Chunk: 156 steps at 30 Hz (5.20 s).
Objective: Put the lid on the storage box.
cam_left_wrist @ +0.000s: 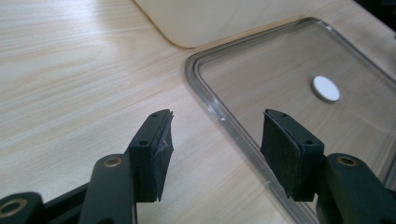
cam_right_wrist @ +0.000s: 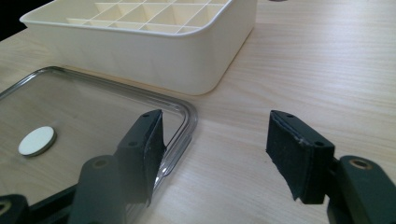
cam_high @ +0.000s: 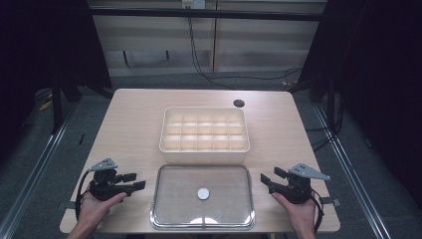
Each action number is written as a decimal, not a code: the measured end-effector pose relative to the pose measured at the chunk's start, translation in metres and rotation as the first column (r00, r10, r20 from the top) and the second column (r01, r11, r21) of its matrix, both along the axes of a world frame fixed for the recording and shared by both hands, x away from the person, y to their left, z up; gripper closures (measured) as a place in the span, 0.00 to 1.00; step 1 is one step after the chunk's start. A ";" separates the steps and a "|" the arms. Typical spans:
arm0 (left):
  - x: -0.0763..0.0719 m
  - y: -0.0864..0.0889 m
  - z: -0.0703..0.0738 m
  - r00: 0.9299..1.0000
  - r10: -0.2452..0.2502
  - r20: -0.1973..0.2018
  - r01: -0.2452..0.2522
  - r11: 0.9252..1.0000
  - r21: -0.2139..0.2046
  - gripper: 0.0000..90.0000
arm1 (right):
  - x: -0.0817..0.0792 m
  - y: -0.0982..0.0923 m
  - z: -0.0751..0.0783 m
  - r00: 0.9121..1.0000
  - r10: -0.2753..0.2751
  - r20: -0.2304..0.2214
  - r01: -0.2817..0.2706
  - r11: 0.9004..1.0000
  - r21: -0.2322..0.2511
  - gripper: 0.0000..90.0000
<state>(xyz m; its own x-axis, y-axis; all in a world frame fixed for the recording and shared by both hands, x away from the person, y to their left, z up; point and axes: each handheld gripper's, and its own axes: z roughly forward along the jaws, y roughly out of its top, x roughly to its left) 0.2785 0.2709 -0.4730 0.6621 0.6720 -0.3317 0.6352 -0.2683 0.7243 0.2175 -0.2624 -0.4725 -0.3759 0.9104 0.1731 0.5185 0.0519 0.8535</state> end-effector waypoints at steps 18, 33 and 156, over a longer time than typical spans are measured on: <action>0.001 -0.013 0.012 1.000 -0.004 -0.001 0.004 0.999 0.049 0.45 | 0.007 0.014 0.020 0.987 0.093 -0.127 -0.091 0.996 0.024 0.48; 0.016 -0.030 0.000 0.999 -0.045 -0.028 0.046 0.996 0.074 0.54 | 0.042 0.034 0.009 0.969 0.122 -0.216 -0.116 0.992 0.038 0.47; 0.010 -0.049 -0.022 0.989 -0.103 -0.105 0.111 0.991 0.071 0.38 | 0.031 0.026 -0.023 0.943 0.238 -0.232 -0.106 0.877 0.469 0.83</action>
